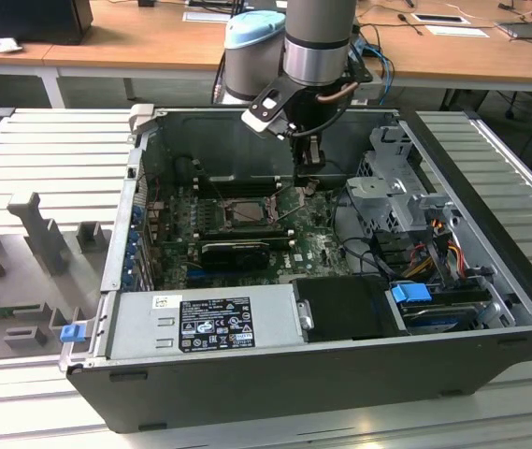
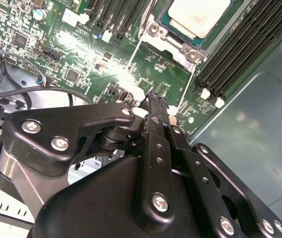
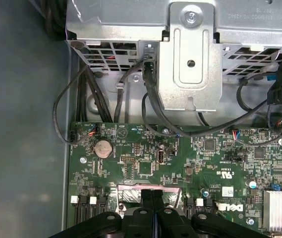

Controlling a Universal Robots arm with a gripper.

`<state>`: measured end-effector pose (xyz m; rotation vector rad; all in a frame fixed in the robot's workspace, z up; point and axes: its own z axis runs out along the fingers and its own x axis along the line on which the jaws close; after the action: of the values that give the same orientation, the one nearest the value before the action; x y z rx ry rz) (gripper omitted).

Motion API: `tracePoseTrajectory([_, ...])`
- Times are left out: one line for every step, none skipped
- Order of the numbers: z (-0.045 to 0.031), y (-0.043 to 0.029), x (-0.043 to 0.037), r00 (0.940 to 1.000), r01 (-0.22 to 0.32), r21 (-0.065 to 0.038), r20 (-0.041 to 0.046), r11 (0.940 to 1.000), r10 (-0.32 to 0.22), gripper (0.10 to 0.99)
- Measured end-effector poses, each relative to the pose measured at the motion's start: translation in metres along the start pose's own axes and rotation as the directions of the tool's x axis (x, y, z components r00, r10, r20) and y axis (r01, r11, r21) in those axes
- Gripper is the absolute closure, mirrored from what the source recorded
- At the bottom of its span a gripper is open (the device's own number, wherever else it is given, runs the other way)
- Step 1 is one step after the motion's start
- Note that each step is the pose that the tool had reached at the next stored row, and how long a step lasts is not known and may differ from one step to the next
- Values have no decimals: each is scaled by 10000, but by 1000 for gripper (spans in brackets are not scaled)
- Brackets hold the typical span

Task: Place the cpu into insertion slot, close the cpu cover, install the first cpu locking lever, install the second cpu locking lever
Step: 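Close the cpu cover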

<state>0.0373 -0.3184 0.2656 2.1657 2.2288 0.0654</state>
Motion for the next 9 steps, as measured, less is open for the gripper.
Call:
tracePoseTrajectory([0, 3, 0, 10000, 0, 0, 0, 10000, 0, 980])
tracePoseTrajectory([0, 6, 0, 10000, 0, 0, 0, 10000, 0, 980])
tracePoseTrajectory([0, 10, 0, 10000, 0, 0, 1, 10000, 0, 980])
tracePoseTrajectory([1, 14, -1, 10000, 0, 0, 1, 10000, 0, 980])
tracePoseTrajectory([1, 19, -1, 10000, -1, 0, 1, 10000, 1, 980])
tracePoseTrajectory([1, 24, -1, 10000, -1, 1, 1, 10000, 1, 980])
tracePoseTrajectory([2, 32, -1, 10000, -1, 1, 0, 10000, 1, 980])
tracePoseTrajectory([2, 39, -1, 10000, 0, 2, 0, 10000, 0, 980])
tracePoseTrajectory([2, 47, -1, 10000, 0, 2, 1, 10000, 0, 980])
